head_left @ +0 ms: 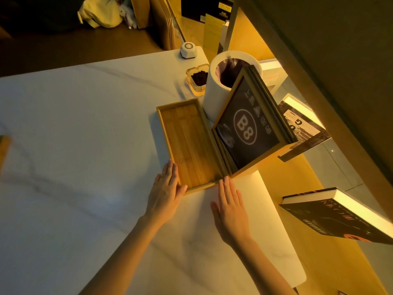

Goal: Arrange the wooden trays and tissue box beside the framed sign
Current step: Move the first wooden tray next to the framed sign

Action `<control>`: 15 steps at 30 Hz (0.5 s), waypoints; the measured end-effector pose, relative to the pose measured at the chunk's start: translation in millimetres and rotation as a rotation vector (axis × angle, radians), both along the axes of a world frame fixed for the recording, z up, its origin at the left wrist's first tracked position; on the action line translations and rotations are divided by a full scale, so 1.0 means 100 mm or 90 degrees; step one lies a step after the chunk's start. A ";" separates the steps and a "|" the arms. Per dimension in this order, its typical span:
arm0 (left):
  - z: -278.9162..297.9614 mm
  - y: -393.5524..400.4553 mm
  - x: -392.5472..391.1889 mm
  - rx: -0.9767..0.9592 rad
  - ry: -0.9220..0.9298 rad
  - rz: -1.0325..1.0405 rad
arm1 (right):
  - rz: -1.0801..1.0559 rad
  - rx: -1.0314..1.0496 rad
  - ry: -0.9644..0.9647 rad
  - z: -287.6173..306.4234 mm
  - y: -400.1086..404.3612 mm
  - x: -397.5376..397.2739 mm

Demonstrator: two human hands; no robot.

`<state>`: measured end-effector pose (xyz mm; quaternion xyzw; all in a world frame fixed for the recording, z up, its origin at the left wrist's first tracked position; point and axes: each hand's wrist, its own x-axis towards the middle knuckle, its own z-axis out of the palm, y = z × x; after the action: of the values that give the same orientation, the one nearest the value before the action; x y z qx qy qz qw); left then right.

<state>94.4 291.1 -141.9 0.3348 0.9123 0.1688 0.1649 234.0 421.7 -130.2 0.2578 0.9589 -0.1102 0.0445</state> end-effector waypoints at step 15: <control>0.09 0.02 0.04 -0.004 0.004 -0.009 | 0.000 0.005 -0.006 0.04 0.01 0.01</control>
<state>98.8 292.8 -132.9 0.3411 0.9110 0.1633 0.1642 234.8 423.1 -126.2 0.2582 0.9591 -0.1056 0.0478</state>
